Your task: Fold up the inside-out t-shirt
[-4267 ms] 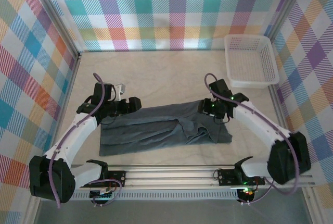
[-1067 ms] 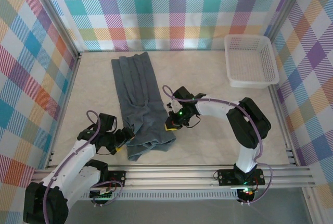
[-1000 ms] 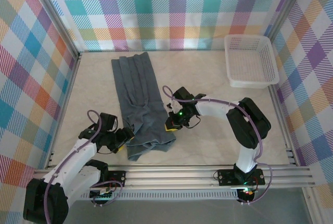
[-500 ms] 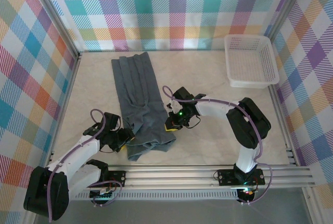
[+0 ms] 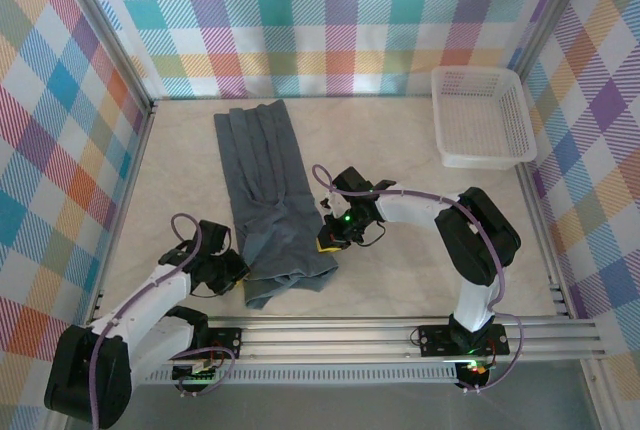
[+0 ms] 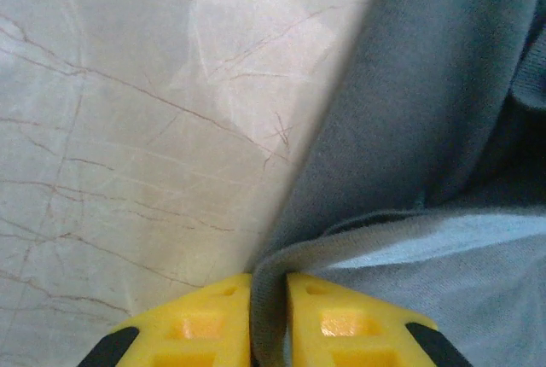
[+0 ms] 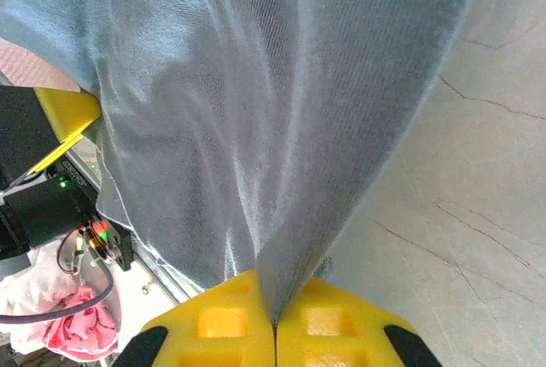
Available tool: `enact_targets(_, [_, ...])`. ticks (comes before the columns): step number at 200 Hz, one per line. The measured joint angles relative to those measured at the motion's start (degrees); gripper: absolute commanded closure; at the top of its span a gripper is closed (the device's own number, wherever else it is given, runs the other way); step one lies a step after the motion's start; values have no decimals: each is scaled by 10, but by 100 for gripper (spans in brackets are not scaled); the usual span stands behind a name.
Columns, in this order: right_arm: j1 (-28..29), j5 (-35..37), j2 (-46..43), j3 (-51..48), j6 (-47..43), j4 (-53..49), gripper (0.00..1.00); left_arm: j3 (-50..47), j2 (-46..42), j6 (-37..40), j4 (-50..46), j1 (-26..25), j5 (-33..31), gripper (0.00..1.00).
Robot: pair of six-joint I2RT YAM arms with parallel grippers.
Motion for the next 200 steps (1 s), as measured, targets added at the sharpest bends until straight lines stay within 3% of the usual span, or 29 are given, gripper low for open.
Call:
enact_targets(101, [0, 0, 5, 0, 0, -1, 97, -10, -29, 11, 65, -3, 29, 85])
enact_targets(130, [0, 0, 5, 0, 0, -1, 97, -10, -31, 18, 65, -4, 28, 66])
enact_targets(152, [0, 0, 5, 0, 0, -1, 97, -10, -11, 25, 66, -5, 27, 63])
enact_targets(174, [0, 0, 5, 0, 0, -1, 97, -9, 16, 28, 68, -5, 25, 70])
enact_targets(200, [0, 0, 5, 0, 0, -2, 97, -5, 27, 31, 59, -4, 18, 89])
